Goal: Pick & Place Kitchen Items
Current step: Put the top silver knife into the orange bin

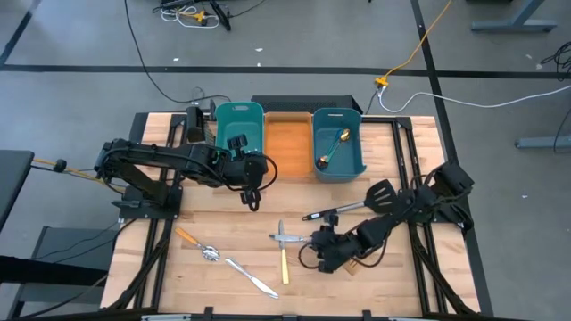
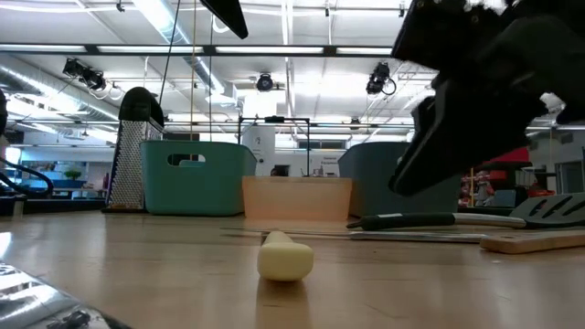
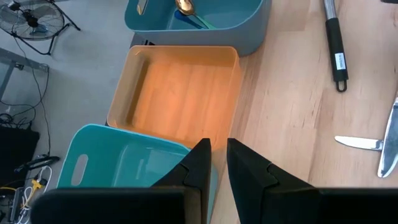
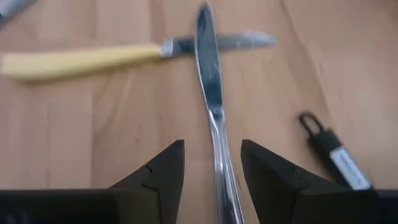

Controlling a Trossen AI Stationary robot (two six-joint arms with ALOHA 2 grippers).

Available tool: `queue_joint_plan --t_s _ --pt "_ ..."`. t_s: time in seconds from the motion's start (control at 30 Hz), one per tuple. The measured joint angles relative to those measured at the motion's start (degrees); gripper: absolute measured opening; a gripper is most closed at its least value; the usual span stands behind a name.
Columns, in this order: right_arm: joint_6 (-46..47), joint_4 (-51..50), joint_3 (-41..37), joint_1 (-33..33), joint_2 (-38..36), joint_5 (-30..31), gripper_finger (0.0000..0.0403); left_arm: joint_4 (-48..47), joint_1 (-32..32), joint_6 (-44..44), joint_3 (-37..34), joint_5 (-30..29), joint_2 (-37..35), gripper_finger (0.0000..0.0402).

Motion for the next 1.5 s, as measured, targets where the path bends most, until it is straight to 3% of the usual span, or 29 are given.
queue_joint_plan --t_s 0.23,0.47,0.93,1.2,1.5 --pt "0.5 9.2 -4.2 2.6 0.0 9.1 0.0168 0.1 0.0 -0.2 0.0 0.0 0.0 0.0058" --pt "-0.1 30.8 -14.9 2.7 -0.1 8.8 0.0168 0.3 0.0 -0.2 0.0 0.0 0.0 0.0058" --pt "-2.5 34.0 -17.4 2.6 0.9 10.6 0.0168 2.7 0.0 -0.2 0.0 0.0 0.0 0.0058" --pt "-4.9 44.3 -17.4 2.4 6.8 9.8 0.0168 2.6 0.0 -1.2 0.0 0.0 0.0 0.0058" --pt "-4.4 49.4 -17.3 0.7 12.1 7.4 0.0168 2.6 0.0 -1.2 0.0 0.0 0.0 0.0058"
